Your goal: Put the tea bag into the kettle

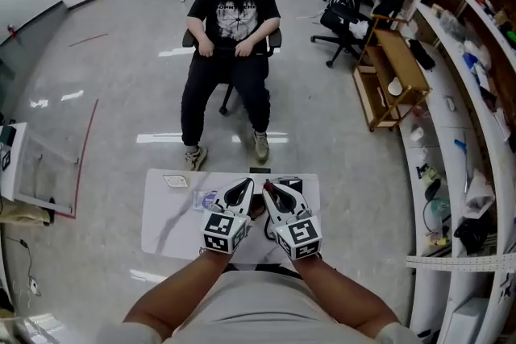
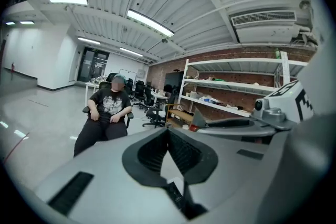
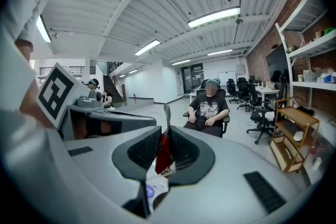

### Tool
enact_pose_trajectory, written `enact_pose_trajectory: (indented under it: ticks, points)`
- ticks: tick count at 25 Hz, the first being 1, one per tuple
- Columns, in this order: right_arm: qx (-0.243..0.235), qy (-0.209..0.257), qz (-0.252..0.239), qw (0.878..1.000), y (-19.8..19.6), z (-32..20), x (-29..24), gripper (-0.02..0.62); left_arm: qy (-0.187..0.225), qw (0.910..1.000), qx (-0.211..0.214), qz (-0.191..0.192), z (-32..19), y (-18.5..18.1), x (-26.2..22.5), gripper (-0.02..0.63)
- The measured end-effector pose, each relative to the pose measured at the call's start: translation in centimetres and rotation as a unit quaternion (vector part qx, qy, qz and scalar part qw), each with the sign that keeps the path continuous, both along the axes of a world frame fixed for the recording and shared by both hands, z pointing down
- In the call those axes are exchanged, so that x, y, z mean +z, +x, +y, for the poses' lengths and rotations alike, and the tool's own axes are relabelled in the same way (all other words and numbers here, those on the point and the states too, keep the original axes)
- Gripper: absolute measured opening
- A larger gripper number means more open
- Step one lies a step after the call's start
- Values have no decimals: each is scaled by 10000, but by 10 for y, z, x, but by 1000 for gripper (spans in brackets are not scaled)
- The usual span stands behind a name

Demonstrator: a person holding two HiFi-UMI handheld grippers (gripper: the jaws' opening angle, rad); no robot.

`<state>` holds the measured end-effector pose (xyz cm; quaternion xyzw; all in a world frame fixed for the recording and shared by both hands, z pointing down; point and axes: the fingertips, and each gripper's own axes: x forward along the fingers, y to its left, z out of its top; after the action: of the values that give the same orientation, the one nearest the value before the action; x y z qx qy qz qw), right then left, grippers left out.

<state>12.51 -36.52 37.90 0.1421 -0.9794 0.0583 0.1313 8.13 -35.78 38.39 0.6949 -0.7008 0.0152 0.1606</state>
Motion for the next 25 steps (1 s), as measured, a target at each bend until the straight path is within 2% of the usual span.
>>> enact_pose_trajectory:
  ticks: [6, 10, 25]
  points:
    - [-393, -205, 68, 9990, 0, -6, 20, 55, -180, 9989, -434, 22, 1, -3, 17, 8]
    - [-504, -308, 163, 9981, 0, -6, 33, 55, -305, 9976, -594, 177, 6, -1, 30, 8]
    - [-583, -666, 616, 9942, -11, 14, 96, 55, -739, 9951, -467, 471, 21, -9, 94, 8]
